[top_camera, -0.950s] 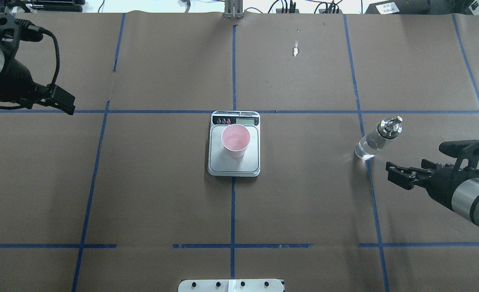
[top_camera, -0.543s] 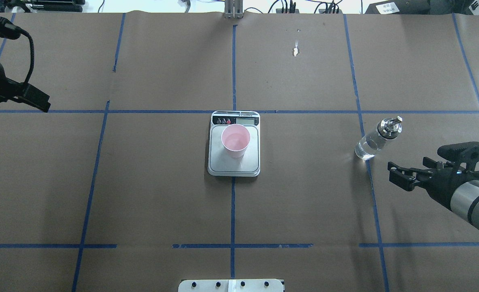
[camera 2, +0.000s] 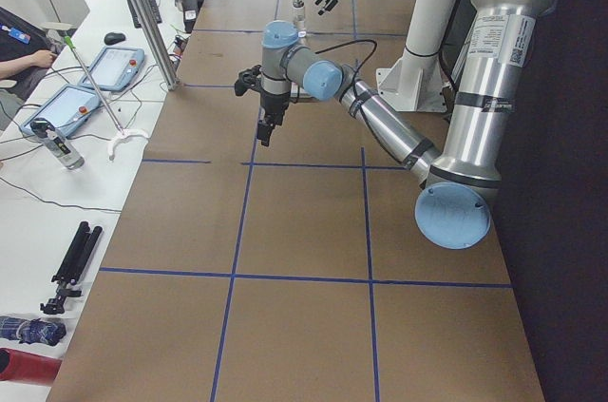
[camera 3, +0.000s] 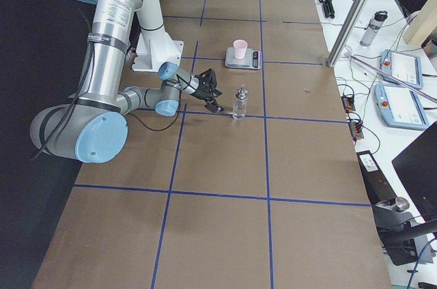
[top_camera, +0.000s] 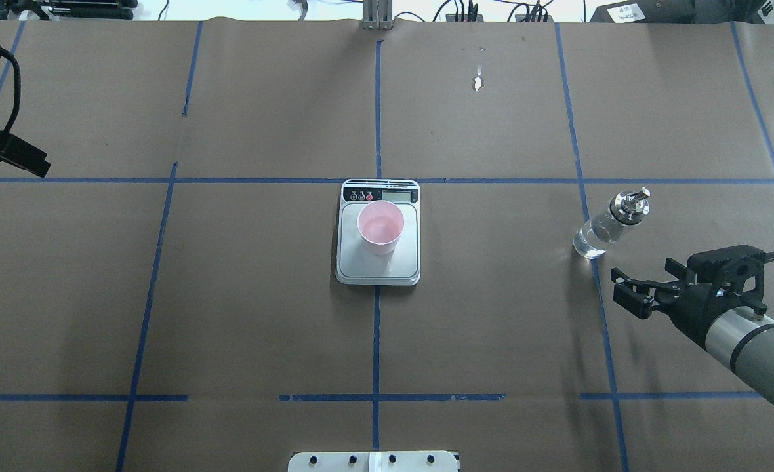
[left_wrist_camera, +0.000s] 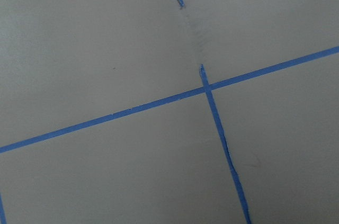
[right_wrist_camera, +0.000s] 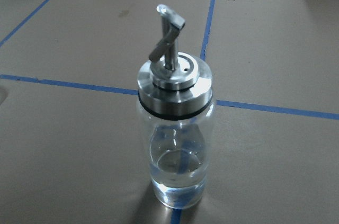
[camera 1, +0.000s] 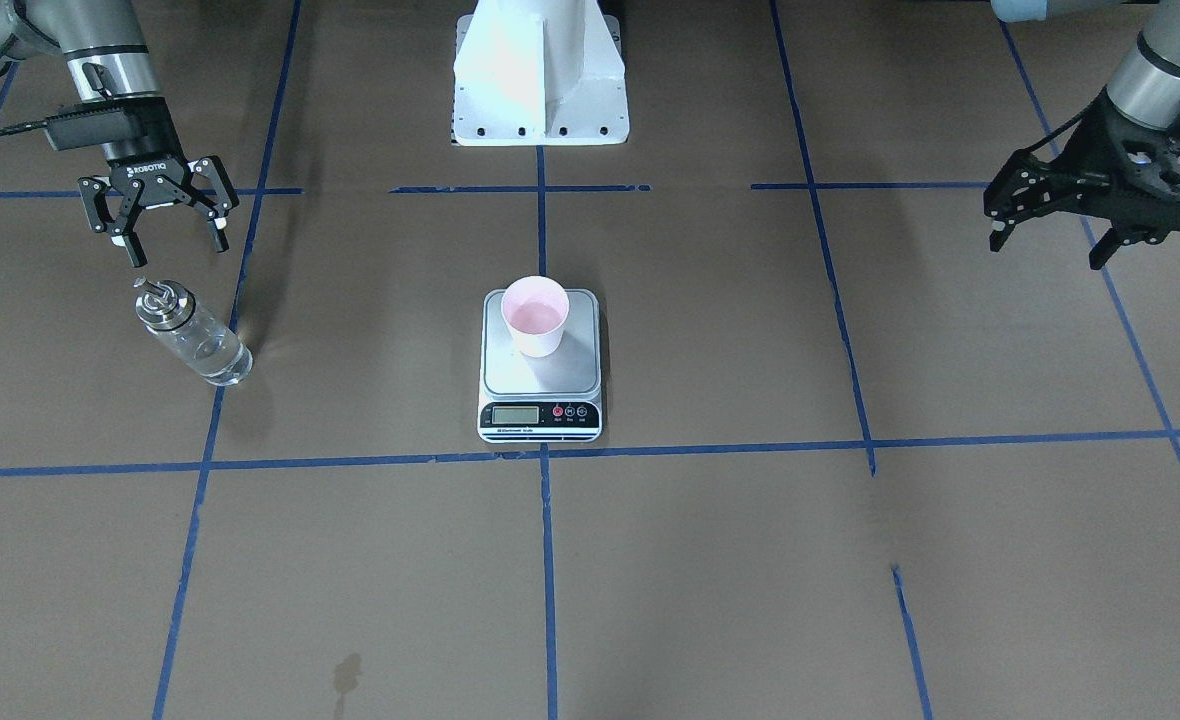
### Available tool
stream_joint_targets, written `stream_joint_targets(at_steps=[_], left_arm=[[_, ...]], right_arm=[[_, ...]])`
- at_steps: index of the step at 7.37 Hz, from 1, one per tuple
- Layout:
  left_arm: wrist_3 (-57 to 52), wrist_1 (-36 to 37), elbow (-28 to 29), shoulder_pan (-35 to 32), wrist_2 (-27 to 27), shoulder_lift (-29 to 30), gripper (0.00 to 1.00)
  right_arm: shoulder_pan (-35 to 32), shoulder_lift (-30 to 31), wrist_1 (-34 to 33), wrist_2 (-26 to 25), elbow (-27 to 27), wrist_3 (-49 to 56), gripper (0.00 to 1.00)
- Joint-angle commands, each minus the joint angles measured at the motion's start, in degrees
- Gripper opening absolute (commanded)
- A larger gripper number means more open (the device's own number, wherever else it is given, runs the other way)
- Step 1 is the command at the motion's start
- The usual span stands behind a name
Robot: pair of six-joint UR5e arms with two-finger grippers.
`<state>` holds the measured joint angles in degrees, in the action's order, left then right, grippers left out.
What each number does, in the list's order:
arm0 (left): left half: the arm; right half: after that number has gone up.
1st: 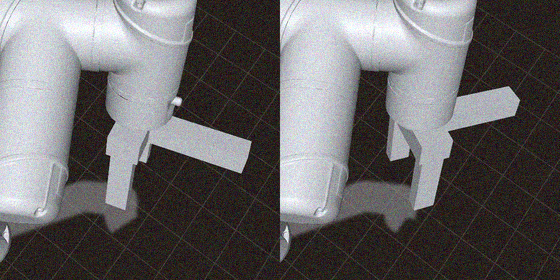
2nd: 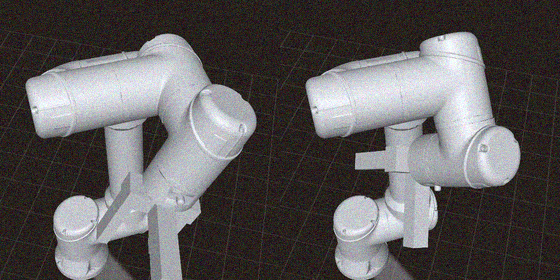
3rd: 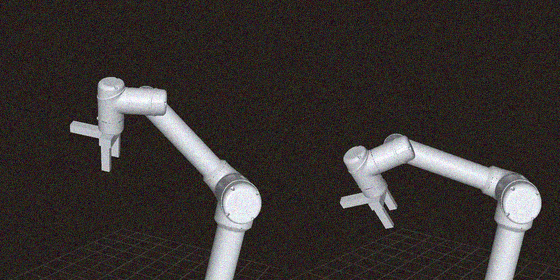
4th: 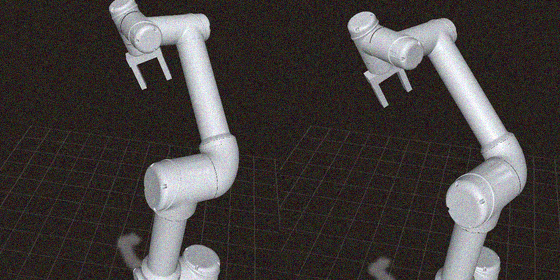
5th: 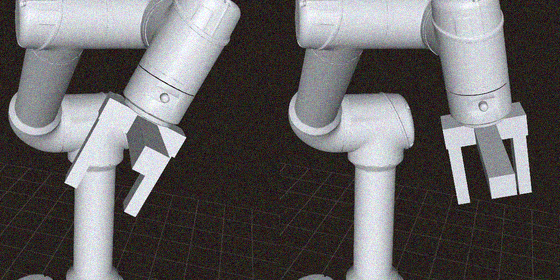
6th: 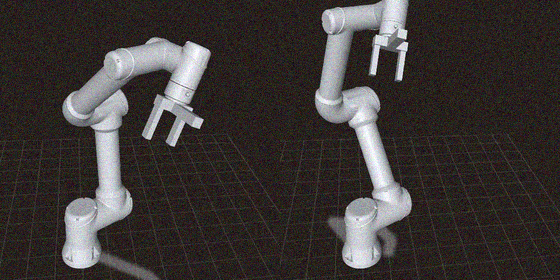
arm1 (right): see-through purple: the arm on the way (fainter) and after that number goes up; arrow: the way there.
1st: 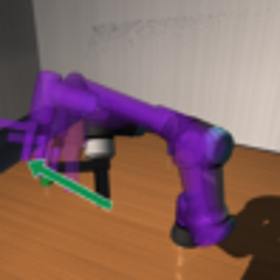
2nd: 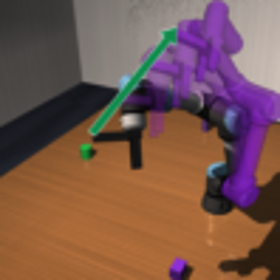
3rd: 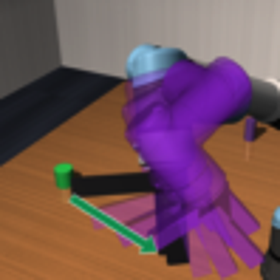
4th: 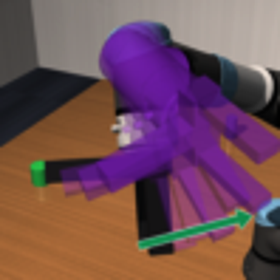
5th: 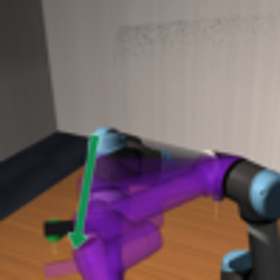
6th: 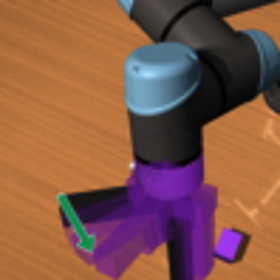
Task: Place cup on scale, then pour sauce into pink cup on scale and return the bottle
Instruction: 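Withdraw the left arm while the right gripper approaches the glass bottle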
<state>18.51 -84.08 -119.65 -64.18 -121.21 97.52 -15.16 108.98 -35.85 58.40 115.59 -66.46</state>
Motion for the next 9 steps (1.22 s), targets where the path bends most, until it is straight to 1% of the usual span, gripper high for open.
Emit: stream_joint_targets(at_steps=[1,2,3,5,7,9], left_arm=[[-7.84,-4.94,4.22,-3.66,-0.08,-2.15,1.00],[-9.88,-6.87,6.42,-4.63,-0.08,-2.24,1.00],[-9.98,-8.46,8.18,-4.90,-0.08,-2.24,1.00],[-9.98,-10.66,10.31,-4.90,-0.08,-2.24,1.00],[-10.07,-10.67,10.40,-4.90,-0.08,-2.24,1.00],[-9.99,-10.67,10.40,-5.07,-0.08,-2.24,1.00]], right_arm=[[0.48,-1.65,1.21,-2.85,-3.16,0.18,1.00],[0.48,-3.05,5.40,-2.68,-5.62,0.54,1.00],[0.48,-3.33,6.22,-3.02,-7.12,0.71,1.00],[0.48,-3.86,6.23,-4.25,-7.57,4.05,1.00],[0.40,-3.95,6.06,-4.43,-8.10,4.23,1.00],[-1.09,-6.83,5.97,-4.43,-9.85,6.42,1.00]])
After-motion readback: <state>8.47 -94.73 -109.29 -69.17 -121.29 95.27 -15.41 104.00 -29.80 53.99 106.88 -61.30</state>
